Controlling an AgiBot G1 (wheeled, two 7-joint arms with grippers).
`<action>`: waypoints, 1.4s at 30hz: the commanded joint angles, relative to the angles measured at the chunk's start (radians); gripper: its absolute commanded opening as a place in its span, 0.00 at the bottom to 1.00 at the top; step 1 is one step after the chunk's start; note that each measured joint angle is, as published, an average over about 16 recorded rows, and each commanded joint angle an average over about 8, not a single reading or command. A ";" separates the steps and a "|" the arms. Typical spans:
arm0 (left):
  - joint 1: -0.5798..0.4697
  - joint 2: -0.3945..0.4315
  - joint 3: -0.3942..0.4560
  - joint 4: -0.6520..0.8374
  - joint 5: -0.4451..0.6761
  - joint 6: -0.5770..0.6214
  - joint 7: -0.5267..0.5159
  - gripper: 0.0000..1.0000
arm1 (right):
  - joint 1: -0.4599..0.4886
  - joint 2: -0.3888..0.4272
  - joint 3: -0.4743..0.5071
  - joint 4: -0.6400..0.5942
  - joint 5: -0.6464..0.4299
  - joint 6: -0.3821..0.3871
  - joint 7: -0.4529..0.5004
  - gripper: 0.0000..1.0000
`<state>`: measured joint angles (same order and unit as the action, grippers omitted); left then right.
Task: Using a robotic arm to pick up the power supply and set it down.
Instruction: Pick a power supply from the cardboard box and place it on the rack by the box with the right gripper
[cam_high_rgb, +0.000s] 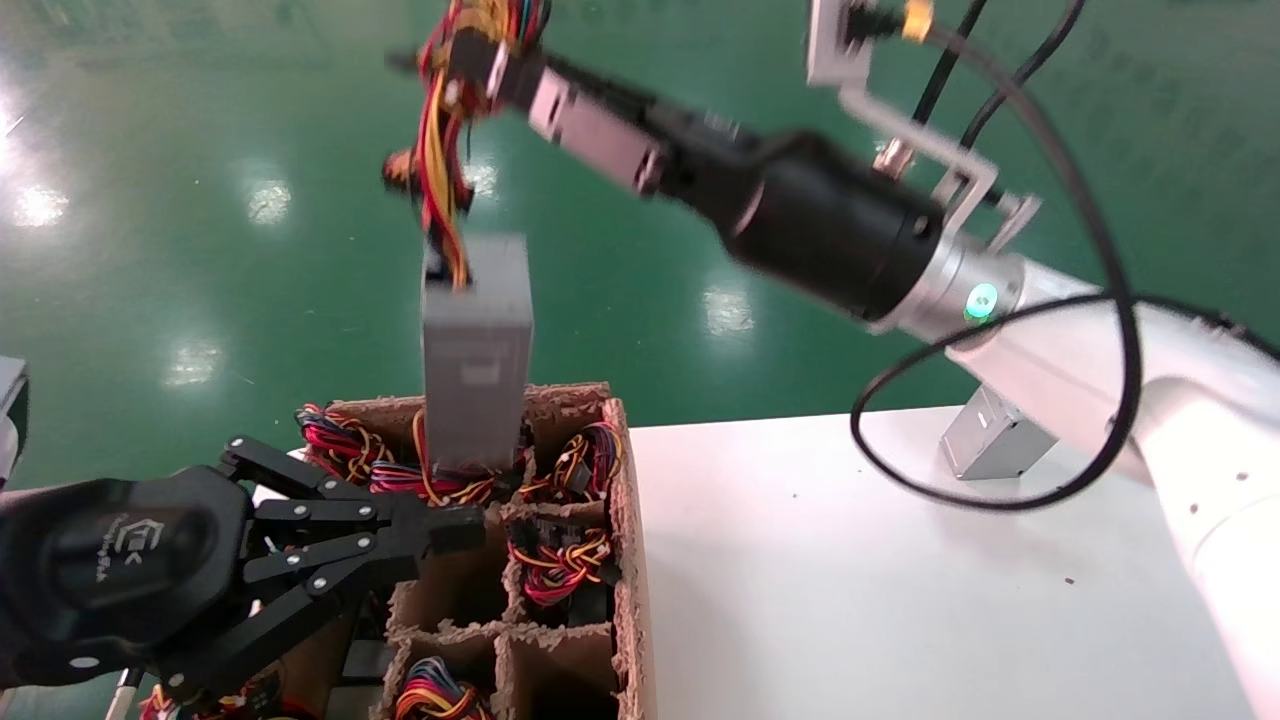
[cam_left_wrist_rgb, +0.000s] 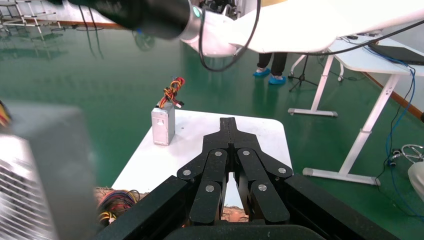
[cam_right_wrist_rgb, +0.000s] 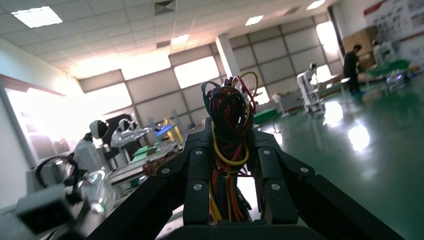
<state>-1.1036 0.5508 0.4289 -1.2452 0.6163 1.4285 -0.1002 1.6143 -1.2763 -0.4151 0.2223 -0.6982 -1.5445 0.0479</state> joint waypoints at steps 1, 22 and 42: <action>0.000 0.000 0.000 0.000 0.000 0.000 0.000 0.00 | 0.019 -0.003 0.009 -0.010 0.014 0.002 -0.003 0.00; 0.000 0.000 0.000 0.000 0.000 0.000 0.000 0.00 | 0.224 0.446 0.045 -0.199 0.022 0.235 -0.173 0.00; 0.000 0.000 0.000 0.000 0.000 0.000 0.000 0.00 | 0.382 0.732 -0.102 -0.287 -0.192 0.637 -0.197 0.00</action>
<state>-1.1036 0.5508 0.4289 -1.2452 0.6162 1.4285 -0.1002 1.9874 -0.5534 -0.5130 -0.0725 -0.8854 -0.9152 -0.1529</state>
